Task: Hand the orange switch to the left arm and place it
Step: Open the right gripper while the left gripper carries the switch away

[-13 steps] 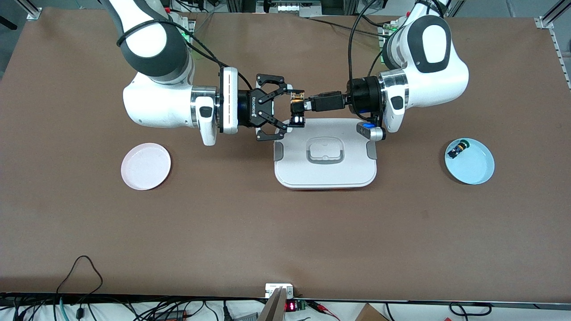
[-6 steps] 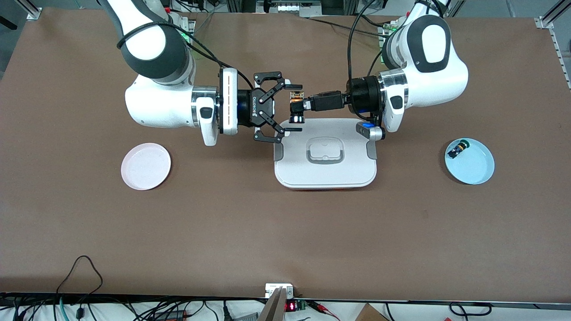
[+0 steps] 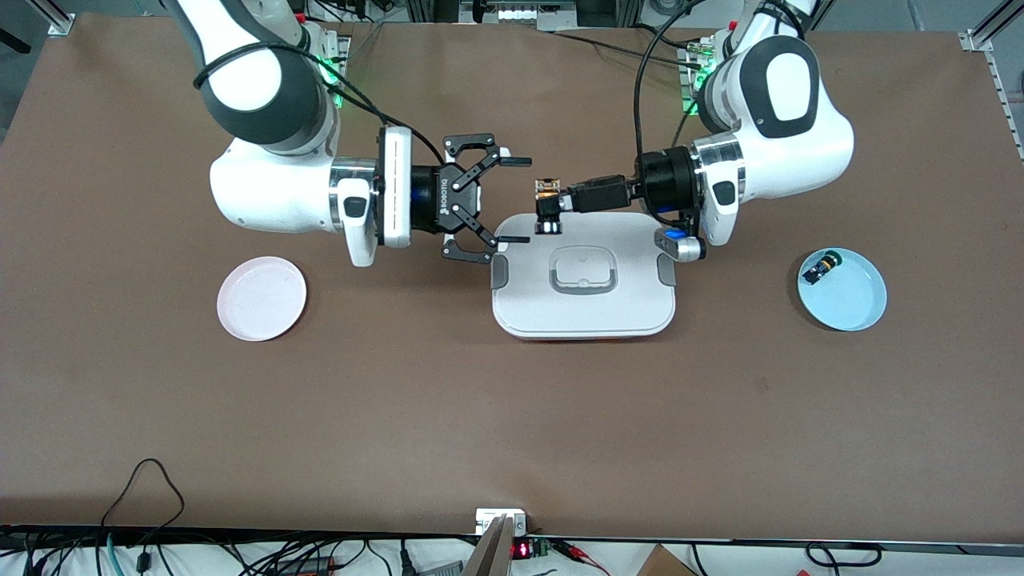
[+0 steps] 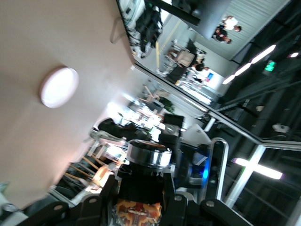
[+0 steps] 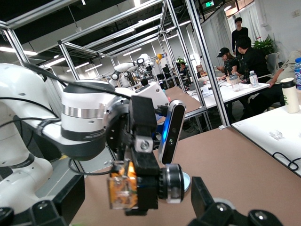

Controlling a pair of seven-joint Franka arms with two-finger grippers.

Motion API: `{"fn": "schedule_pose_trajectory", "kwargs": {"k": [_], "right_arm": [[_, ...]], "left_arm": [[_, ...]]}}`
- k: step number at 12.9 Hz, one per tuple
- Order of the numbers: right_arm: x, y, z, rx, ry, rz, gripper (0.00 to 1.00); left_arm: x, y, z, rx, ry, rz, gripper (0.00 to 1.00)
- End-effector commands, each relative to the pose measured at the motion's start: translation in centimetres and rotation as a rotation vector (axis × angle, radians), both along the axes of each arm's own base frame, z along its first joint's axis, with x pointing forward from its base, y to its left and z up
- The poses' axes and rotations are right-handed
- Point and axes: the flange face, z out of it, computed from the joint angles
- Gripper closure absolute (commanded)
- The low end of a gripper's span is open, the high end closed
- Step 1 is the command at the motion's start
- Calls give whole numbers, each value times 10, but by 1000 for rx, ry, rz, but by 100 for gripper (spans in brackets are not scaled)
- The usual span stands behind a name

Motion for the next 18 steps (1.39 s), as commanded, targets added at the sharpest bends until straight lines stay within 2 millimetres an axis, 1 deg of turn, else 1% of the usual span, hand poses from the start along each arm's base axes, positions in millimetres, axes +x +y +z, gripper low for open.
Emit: {"fn": "schedule_pose_trajectory", "kwargs": {"k": [1,4,5,6,7,9,10,12,13,15,16,17,18], "right_arm": [[7,-35,-6,39,58,28,0],[21,-85,-19,50,86,63,0],[23,-101,-22,28,80,88,0],[25,-116,-27,-1,75,114,0],[24,-139,-35,-48,75,164,0],[19,-170,-53,-129,89,238,0],[19,-182,-57,-171,94,252,0],[17,-201,-65,-291,192,271,0],[18,-212,-69,-345,244,258,0],[19,-232,-76,-466,357,220,0],[18,-242,-79,-571,410,201,0],[17,-250,-80,-685,458,176,0],[17,-262,-78,-760,512,128,0]], "left_arm": [[4,32,-9,109,-46,-74,100],[2,59,-29,309,-89,-195,100],[3,73,-34,386,-103,-238,100],[2,87,-45,476,-109,-290,100],[4,113,-59,584,-107,-345,100],[6,159,-87,714,-61,-412,100],[6,179,-104,770,-34,-437,100],[6,228,-126,892,3,-469,100],[7,257,-140,953,26,-489,100],[7,310,-157,1074,55,-529,100],[8,339,-163,1148,67,-552,100],[10,362,-170,1204,70,-583,100],[14,389,-177,1244,87,-592,100]]}}
